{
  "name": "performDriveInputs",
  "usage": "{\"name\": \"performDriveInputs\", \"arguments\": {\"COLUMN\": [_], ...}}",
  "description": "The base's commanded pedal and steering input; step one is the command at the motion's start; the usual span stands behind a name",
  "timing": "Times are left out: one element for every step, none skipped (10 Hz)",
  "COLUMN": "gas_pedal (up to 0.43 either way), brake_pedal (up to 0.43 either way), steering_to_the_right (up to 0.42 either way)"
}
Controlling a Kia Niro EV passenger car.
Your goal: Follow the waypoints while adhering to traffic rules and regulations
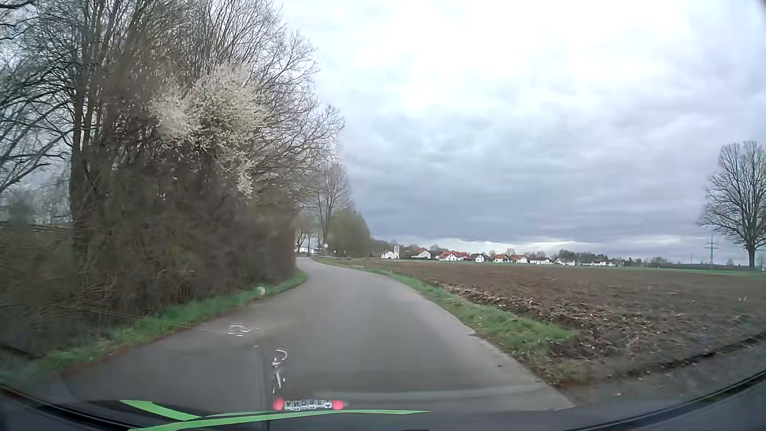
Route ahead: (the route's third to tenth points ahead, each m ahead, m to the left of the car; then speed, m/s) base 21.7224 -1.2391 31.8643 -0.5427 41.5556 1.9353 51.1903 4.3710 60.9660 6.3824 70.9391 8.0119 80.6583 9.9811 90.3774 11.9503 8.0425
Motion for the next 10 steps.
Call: {"name": "performDriveInputs", "arguments": {"gas_pedal": [0.118, 0.118, 0.13, 0.138, 0.15, 0.15, 0.15, 0.15, 0.15, 0.15], "brake_pedal": [0.0, 0.0, 0.0, 0.0, 0.0, 0.0, 0.0, 0.0, 0.0, 0.0], "steering_to_the_right": [-0.005, -0.005, -0.005, -0.005, -0.005, -0.005, -0.005, -0.005, -0.005, -0.005]}}
